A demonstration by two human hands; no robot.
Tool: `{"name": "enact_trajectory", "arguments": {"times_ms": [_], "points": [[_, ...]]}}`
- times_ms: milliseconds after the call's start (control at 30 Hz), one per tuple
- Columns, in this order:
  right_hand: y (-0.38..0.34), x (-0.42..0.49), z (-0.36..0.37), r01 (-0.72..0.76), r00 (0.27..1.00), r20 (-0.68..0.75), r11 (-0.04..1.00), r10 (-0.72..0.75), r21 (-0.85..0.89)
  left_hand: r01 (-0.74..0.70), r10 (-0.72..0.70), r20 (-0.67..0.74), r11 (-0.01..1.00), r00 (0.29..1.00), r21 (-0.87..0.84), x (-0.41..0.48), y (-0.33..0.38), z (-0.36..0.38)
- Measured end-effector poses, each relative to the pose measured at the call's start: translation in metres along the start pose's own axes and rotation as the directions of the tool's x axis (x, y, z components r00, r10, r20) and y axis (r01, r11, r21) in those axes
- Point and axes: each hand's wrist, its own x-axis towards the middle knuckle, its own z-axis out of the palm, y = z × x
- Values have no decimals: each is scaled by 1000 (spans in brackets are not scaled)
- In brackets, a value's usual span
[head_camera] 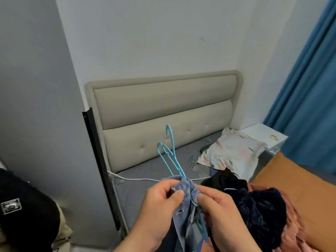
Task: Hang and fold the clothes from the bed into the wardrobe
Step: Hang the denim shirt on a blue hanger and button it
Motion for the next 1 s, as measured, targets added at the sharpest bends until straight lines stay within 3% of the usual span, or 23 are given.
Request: {"name": "enact_trajectory", "arguments": {"times_ms": [133,267,367,467,600,733,800,900,1000], "points": [[-17,19,-17,52,997,-57,997,-49,48,27,-25,116,1000,993,-14,44,9,14],[-41,36,-25,98,982,-153,993,-108,-70,30,-21,220,999,975,-40,79,26,25],[-62,45,-37,61,938,-324,978,-124,-200,95,-58,297,989,953,-114,95,34,44],[-73,47,-68,-3,837,-517,943,-180,-333,141,-69,330,970,942,-199,113,49,61],[-96,28,-136,-45,656,-686,891,-315,-452,88,-15,234,947,972,-309,173,78,69],[-132,-5,-190,-19,447,-823,915,-352,-402,57,9,193,942,981,-329,249,107,78],[-149,-18,-204,22,397,-856,936,-330,-350,31,33,249,968,968,-249,281,117,93],[-178,-34,-205,102,425,-864,963,-270,-251,-17,54,394,995,918,-97,319,131,128],[-207,-48,-200,-34,442,-841,931,-313,-364,18,28,547,997,836,-78,343,152,159]]}}
